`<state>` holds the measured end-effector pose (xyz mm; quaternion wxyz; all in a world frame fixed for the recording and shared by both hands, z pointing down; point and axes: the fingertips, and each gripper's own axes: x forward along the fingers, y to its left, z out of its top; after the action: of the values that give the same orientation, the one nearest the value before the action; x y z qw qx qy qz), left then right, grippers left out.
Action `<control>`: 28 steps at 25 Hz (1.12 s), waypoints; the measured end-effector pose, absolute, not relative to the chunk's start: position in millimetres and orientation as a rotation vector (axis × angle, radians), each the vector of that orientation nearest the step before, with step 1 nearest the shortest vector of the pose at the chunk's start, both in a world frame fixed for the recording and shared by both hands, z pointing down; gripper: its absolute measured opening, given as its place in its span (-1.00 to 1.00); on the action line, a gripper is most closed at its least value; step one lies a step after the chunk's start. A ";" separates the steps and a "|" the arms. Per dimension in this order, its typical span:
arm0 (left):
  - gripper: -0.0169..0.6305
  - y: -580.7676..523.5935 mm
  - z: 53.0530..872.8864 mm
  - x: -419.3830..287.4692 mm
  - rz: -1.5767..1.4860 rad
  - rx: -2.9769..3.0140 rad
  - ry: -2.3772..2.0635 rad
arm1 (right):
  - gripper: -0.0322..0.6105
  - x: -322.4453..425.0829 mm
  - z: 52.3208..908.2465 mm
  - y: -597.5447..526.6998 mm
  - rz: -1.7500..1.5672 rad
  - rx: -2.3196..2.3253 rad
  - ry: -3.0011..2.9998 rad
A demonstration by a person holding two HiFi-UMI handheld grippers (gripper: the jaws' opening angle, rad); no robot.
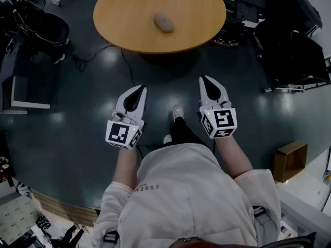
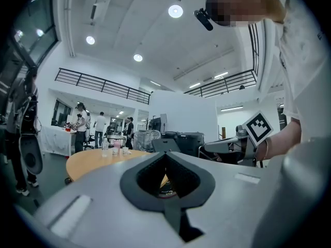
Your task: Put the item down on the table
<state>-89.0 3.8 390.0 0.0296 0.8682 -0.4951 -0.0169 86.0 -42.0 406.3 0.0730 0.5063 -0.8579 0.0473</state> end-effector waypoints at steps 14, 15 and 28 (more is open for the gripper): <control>-0.90 83.3 357.6 -80.3 -0.141 2.726 -1.578 | -0.94 83.9 393.2 41.9 0.134 1.496 -2.640; -0.90 85.9 355.8 -77.4 -0.143 2.729 -1.580 | -0.94 85.1 392.3 44.9 0.128 1.490 -2.643; -0.90 125.9 350.6 -51.3 -0.144 2.729 -1.584 | -0.94 102.2 391.3 81.4 0.136 1.440 -2.652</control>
<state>-51.3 125.9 350.6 -0.0087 0.8639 -0.5016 -0.0455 102.2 81.4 391.3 0.0604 0.4758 -0.8763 0.0449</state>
